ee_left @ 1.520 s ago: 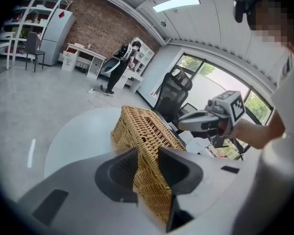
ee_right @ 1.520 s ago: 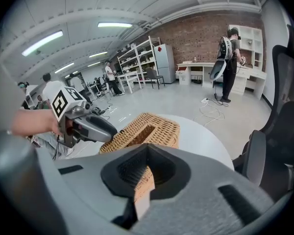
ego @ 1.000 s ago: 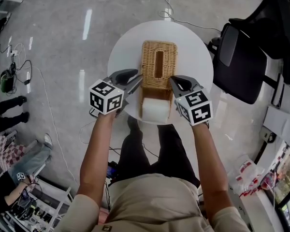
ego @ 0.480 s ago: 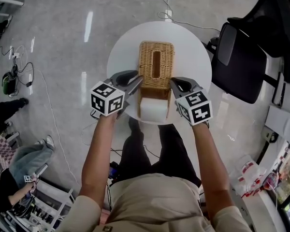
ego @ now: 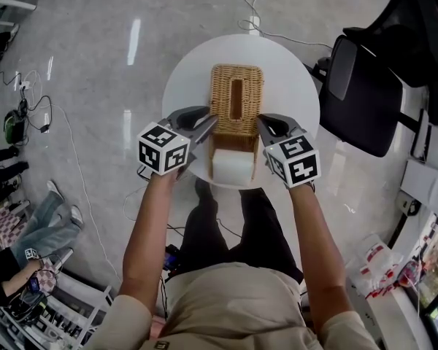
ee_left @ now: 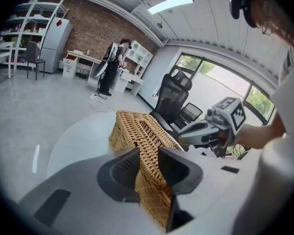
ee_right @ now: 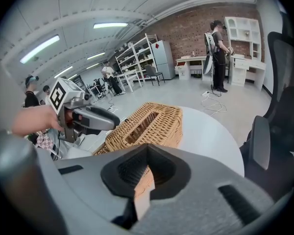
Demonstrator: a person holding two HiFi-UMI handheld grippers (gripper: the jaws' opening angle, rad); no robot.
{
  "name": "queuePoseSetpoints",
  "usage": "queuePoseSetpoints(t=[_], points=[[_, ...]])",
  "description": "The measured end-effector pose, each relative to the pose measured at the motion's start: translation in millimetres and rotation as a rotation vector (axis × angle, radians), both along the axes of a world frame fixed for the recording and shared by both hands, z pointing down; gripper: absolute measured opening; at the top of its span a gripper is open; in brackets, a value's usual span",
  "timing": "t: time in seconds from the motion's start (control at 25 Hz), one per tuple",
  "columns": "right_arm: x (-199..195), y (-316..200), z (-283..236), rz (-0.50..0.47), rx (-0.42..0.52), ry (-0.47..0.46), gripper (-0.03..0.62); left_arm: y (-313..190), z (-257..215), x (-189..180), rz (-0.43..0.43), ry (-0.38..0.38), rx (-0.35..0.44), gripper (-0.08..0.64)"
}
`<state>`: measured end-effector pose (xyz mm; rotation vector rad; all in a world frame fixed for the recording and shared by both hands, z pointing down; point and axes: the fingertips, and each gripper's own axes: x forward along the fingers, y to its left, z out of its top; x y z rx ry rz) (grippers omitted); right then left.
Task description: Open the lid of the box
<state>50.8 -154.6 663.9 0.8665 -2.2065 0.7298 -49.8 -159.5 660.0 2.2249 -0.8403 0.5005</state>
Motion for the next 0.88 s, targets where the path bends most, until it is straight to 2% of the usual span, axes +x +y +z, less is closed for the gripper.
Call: queuePoseSetpoints(t=[0.44, 0.88], points=[[3, 2, -3, 0.002, 0.006, -0.001, -0.006, 2, 8, -3, -0.038, -0.049, -0.016, 0.118], [8, 1, -3, 0.006, 0.008, -0.001, -0.006, 6, 4, 2, -0.039, -0.044, -0.021, 0.121]])
